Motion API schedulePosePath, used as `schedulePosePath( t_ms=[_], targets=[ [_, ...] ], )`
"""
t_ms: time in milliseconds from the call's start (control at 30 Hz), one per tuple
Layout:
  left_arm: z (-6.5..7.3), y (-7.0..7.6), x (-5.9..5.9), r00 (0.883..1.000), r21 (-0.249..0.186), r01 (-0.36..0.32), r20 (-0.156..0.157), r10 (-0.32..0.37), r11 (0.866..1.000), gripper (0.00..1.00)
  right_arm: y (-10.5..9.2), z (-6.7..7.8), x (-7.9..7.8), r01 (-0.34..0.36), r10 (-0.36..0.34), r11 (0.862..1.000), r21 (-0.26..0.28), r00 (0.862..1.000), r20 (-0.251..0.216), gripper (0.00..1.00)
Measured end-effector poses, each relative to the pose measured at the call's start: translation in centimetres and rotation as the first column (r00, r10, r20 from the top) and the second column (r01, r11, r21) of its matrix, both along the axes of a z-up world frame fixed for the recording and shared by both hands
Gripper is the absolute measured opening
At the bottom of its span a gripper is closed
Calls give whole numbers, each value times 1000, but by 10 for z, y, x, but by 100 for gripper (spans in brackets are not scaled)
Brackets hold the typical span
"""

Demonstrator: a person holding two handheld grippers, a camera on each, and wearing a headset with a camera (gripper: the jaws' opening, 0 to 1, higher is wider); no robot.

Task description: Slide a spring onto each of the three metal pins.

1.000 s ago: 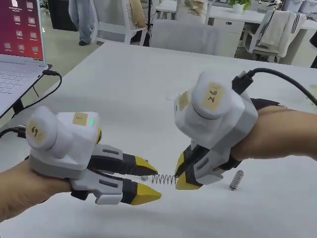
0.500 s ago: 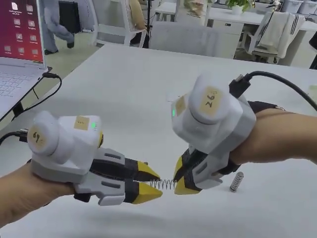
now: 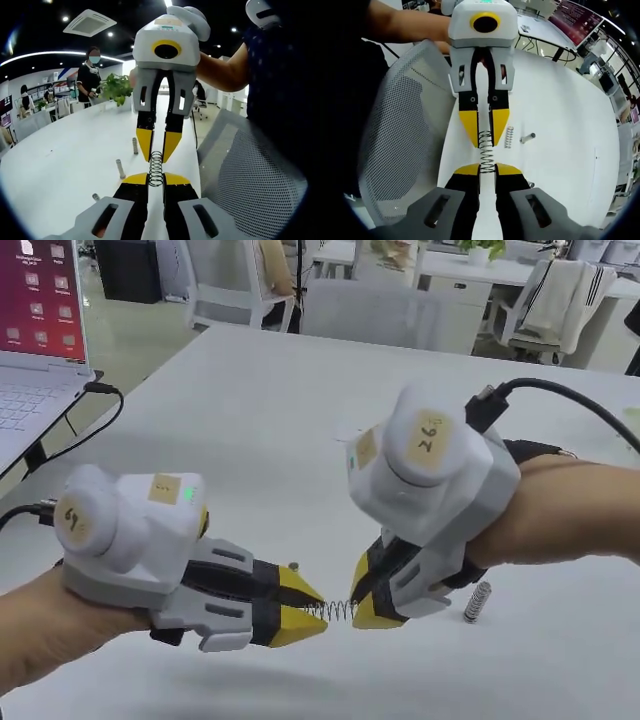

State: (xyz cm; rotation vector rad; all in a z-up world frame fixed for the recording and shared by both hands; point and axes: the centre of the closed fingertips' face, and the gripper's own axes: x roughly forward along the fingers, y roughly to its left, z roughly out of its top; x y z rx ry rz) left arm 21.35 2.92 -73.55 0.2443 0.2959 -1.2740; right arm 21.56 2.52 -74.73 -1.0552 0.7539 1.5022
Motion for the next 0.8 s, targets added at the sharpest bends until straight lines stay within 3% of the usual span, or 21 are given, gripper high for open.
schedulePosePath(
  t_ms=[267,800],
  targets=[
    [0,0,-1,1000,2,4,-1,-4,1000,2,0,-2,-1,-3,4,1000,7,1000,-13,10],
    [12,-3,-3,1000,-47,13,6,-13,999,2,-6,-15,-1,10,-11,1000,-10,999,-37,9]
  ],
)
